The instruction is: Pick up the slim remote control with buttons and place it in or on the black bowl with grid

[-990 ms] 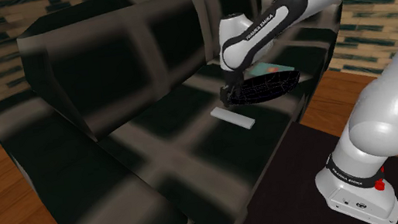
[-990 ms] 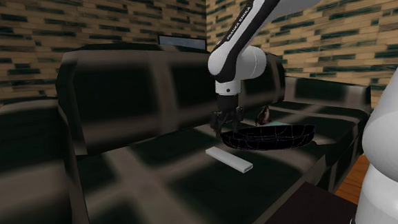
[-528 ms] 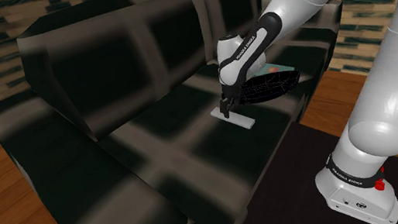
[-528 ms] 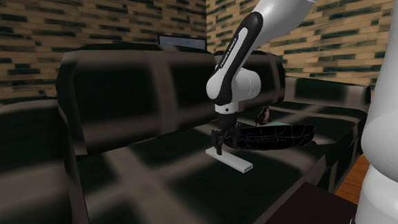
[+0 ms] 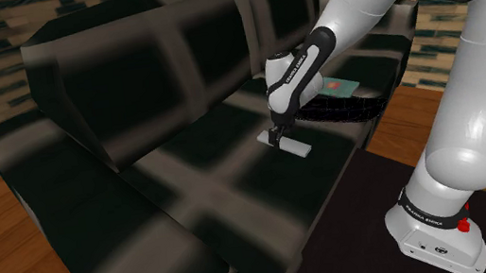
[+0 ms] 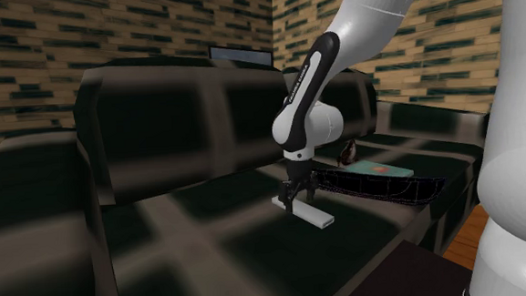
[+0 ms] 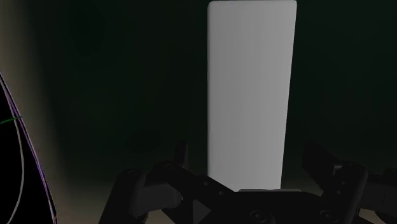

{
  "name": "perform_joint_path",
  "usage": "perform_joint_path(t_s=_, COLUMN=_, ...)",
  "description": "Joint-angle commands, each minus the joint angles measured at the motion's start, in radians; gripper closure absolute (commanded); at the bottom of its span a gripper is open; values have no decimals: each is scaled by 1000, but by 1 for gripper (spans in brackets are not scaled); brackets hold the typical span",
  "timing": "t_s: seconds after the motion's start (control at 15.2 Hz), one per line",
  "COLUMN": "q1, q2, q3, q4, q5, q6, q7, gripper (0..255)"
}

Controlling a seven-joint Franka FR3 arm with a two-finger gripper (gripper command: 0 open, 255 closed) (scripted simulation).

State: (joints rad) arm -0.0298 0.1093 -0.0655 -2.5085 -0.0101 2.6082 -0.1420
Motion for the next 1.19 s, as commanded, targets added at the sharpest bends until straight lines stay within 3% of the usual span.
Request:
perform_joint_path(t_s=0.0, q1=0, q2=2, q3=0, q4=0, q5=0, q6=1, q7=0, gripper=0)
perform_joint_path(t_s=0.2, q1=0, q2=2, q3=0, q4=0, q5=0, q6=1, q7=0, gripper=0)
perform_joint_path(t_s=0.26, q1=0, q2=1, q3=0, q4=0, q5=0, q6=1, q7=0, gripper=255)
perform_joint_path(t_s=0.86, q1=0, q2=2, q3=0, q4=0, q5=0, q6=1, q7=0, gripper=255)
perform_joint_path(t_s=1.12, q1=0, q2=-51, q3=-1, q4=4, q5=-5, q6=-56, q7=3, gripper=255)
